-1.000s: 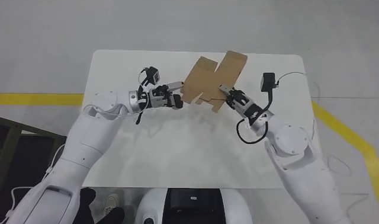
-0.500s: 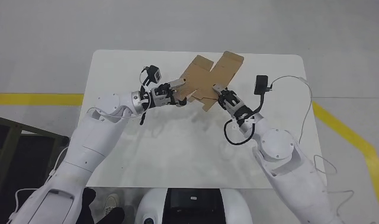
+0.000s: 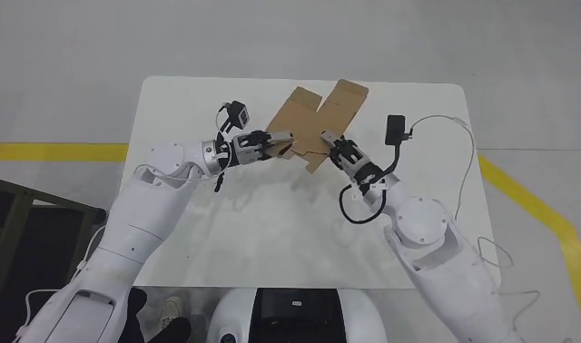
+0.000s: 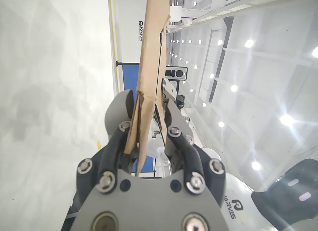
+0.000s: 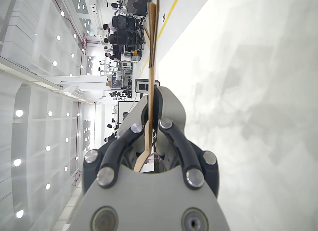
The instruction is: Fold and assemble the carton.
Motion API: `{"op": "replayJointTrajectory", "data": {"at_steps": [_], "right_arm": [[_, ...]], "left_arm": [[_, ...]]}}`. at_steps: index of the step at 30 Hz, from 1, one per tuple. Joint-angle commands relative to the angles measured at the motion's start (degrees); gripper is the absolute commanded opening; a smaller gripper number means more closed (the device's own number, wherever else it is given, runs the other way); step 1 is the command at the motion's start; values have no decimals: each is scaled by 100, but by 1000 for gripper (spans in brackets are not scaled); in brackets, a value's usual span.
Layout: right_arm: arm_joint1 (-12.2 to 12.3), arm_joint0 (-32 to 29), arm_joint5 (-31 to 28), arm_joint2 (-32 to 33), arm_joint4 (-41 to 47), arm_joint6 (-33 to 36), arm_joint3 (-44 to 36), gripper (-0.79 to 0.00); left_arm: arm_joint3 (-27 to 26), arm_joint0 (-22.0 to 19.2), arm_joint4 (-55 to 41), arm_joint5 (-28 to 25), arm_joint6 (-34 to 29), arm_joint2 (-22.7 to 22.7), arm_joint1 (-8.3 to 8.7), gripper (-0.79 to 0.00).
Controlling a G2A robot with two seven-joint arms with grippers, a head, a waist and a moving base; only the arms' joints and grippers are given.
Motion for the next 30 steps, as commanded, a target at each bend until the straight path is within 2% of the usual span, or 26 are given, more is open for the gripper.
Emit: {"op": "replayJointTrajectory", "data": {"at_steps": [1, 2, 3, 4, 5, 13, 17, 22, 27, 30], "right_arm": [[-5, -8, 22, 5, -38, 12, -31, -785], [-10, -13, 23, 13, -36, 9, -43, -785], [-14, -17, 18, 19, -41, 4, -54, -616], [-16, -14, 5, 24, -69, 11, -76, -400], [-18, -14, 8, 35, -91, 17, -102, 0], [-14, -75, -4, 377, 262, 331, -73, 0], [44, -55, -279, 711, 645, 1280, 346, 0], [128, -24, -1041, 1022, 858, 2510, 801, 0], [193, 47, -1578, 1285, 1260, 3579, 1200, 0], [246, 141, -1887, 1393, 1206, 4240, 1405, 0]], "left_arm": [[8, -4, 10, 5, -11, -12, -5, -785], [11, -7, 12, 9, -19, -22, -6, -785], [14, -8, 14, 14, -29, -33, -7, -785], [11, -9, 10, 8, -37, -46, -8, -785], [9, -5, -7, 2, -47, -58, -10, -785], [10, -20, -27, -34, -202, -206, 0, -785], [50, -72, -11, -62, -667, -334, 42, -785], [105, -139, 87, -85, -1362, -452, 105, -785], [158, -155, -44, -57, -2135, -514, 148, -785], [275, -190, -24, -156, -2587, -526, 173, -785]]}}
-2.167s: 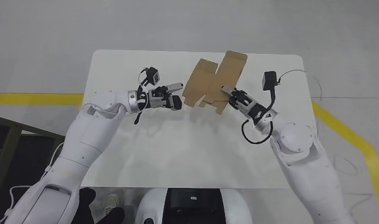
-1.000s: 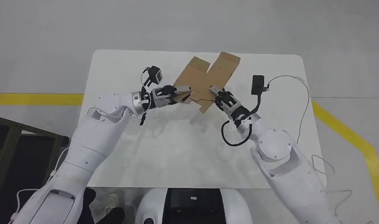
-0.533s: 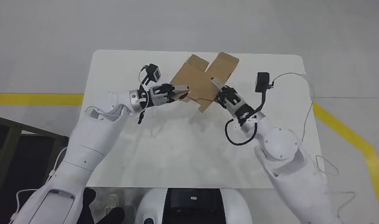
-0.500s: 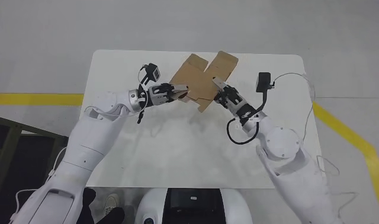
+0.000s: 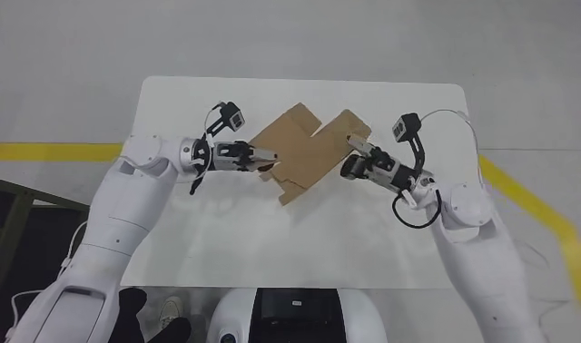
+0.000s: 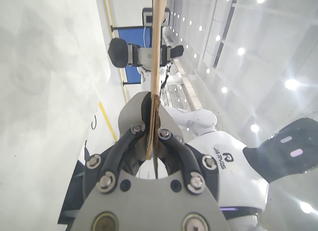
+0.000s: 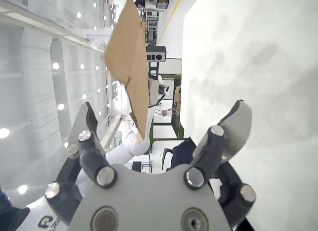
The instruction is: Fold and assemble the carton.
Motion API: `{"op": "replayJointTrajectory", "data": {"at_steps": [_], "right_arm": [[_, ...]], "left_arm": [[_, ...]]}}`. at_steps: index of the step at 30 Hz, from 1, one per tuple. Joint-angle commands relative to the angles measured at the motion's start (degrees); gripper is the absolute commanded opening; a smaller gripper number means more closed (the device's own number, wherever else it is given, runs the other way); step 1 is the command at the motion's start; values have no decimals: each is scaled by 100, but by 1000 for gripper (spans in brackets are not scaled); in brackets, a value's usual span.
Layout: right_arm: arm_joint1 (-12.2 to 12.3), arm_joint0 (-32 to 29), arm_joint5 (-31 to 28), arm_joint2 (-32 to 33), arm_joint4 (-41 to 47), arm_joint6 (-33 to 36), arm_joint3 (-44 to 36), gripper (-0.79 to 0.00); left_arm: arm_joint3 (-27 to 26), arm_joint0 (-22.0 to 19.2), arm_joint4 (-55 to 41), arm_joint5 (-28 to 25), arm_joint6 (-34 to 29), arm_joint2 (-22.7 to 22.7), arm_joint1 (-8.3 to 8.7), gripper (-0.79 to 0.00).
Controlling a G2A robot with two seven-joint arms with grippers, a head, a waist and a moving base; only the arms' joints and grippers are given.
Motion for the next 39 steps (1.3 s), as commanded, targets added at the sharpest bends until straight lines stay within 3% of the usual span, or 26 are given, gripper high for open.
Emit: {"op": "replayJointTrajectory", "data": {"at_steps": [1, 4, 13, 19, 30, 39], "right_arm": [[38, 68, -185, 59, -115, 483, 152, 0], [76, 159, -385, 97, -84, 999, 352, 0], [93, 453, -816, 19, 782, 2076, 994, 0], [97, 504, -848, 1, 797, 2148, 1075, 0], [100, 453, -848, -36, 706, 2084, 1030, 0], [115, 611, -1531, -236, 979, 2928, 1565, 0]], "left_arm": [[91, -23, -9, -55, -249, -14, 13, -785], [169, -47, -97, -104, -551, -29, 26, -785], [-122, 18, -170, -248, -551, 276, 183, -785], [-214, -21, -124, -312, -551, 485, 320, -785], [-309, 43, -54, -280, -418, 495, 322, -785], [-692, 254, -2, -104, -551, 428, 403, -785]]}}
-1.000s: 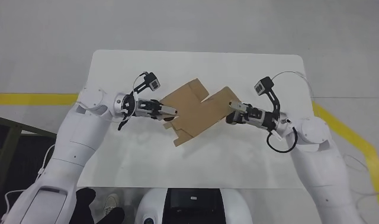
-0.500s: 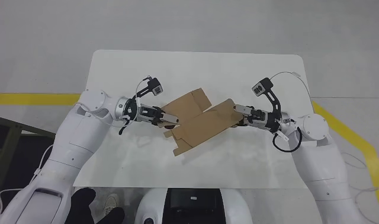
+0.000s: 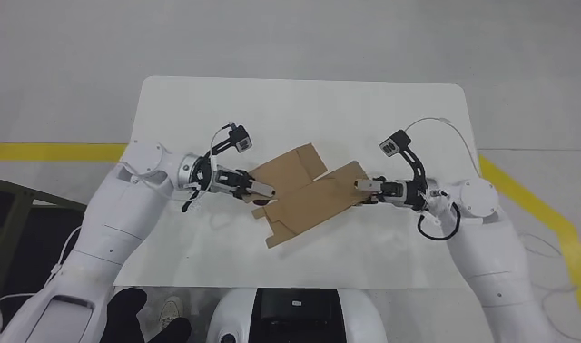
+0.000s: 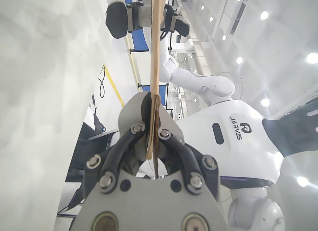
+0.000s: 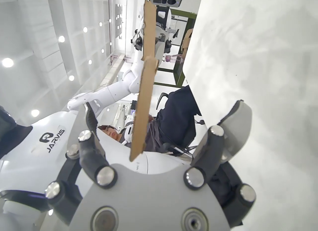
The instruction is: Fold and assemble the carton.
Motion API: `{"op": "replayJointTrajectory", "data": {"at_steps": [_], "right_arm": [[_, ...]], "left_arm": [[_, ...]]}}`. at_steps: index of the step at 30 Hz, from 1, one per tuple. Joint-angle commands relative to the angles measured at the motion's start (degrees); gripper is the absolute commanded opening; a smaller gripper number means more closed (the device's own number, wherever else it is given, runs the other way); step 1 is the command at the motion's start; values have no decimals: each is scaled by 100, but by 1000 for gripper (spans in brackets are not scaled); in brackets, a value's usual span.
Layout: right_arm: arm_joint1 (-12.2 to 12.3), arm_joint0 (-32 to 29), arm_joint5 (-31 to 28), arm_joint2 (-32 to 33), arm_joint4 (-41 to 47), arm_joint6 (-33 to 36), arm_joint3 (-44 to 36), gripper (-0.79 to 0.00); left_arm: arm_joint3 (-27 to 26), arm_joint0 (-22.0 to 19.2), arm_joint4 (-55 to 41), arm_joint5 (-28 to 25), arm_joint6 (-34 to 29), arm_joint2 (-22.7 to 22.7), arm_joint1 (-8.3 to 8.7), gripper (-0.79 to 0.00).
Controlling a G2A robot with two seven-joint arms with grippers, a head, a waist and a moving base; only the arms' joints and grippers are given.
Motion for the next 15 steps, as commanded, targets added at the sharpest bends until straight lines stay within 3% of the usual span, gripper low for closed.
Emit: {"op": "replayJointTrajectory", "data": {"at_steps": [1, 15], "right_arm": [[-11, 49, -57, -69, 208, 156, 103, 0], [-53, 364, -118, -488, 705, 700, 248, 0]], "left_arm": [[-61, 28, 11, 11, 5, 24, 18, -785], [-201, -14, -72, -60, 5, 302, 131, -785]]}}
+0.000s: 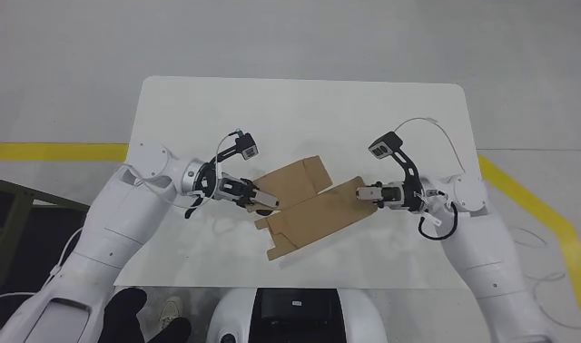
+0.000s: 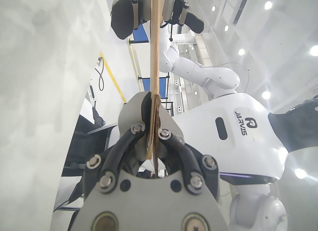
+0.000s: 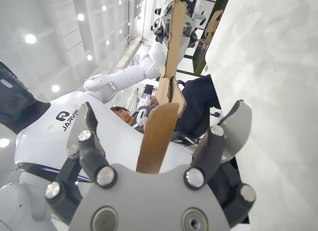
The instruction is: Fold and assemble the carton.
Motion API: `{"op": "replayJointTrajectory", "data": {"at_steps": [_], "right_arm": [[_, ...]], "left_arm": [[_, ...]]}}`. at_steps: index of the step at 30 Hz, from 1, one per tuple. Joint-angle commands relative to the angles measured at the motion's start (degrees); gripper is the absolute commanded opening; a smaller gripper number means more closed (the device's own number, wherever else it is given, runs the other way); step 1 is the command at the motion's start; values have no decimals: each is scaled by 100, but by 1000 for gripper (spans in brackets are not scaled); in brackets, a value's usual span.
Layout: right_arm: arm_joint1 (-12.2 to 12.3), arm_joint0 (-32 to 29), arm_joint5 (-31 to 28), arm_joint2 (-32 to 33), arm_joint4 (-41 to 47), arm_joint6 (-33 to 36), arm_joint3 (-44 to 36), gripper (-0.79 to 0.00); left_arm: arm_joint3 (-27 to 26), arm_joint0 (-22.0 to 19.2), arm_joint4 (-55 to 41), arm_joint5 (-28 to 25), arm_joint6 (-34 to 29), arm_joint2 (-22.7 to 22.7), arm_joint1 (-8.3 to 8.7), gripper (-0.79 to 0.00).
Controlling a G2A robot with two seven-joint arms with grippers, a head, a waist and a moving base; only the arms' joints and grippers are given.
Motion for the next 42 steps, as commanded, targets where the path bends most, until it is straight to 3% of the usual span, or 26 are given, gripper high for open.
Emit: {"op": "replayJointTrajectory", "data": {"at_steps": [1, 4, 8, 10, 12, 17, 24, 26, 29, 30, 31, 32, 42], "right_arm": [[-1, 30, 39, -64, -18, 36, 2, 0], [5, 56, 63, -125, -66, 60, 33, 0], [22, 74, 100, -170, -152, 97, 92, -296], [35, 84, 139, -192, -213, 136, 107, -403], [46, 89, 158, -209, -236, 155, 113, -431], [73, 104, 179, -252, -327, 176, 132, -588], [100, 130, 201, -347, -322, 198, 107, -696], [109, 142, 201, -374, -317, 198, 107, -776], [121, 163, 201, -398, -297, 198, 121, -785], [124, 172, 201, -408, -302, 198, 124, -785], [128, 180, 201, -415, -298, 198, 127, -785], [131, 191, 196, -420, -294, 193, 127, -785], [203, 160, 208, -244, -515, -228, 252, -785]], "left_arm": [[7, -18, -12, -22, 0, 28, 14, -785], [16, -40, -16, -40, 0, 71, 34, -785], [29, -59, -29, -50, 0, 113, 66, -785], [30, -68, -36, -55, 0, 126, 84, -785], [28, -74, -51, -59, 0, 134, 100, -785], [14, -88, -76, -66, 0, 173, 134, -785], [30, -120, -90, -105, 0, 225, 168, -785], [44, -128, -103, -129, 0, 227, 172, -785], [60, -143, -115, -171, 0, 223, 174, -785], [67, -147, -119, -187, 0, 218, 174, -511], [78, -148, -134, -205, 0, 207, 173, -58], [94, -145, -160, -206, 9, 194, 171, 0], [204, -70, -218, -284, 373, -59, 186, 0]]}}
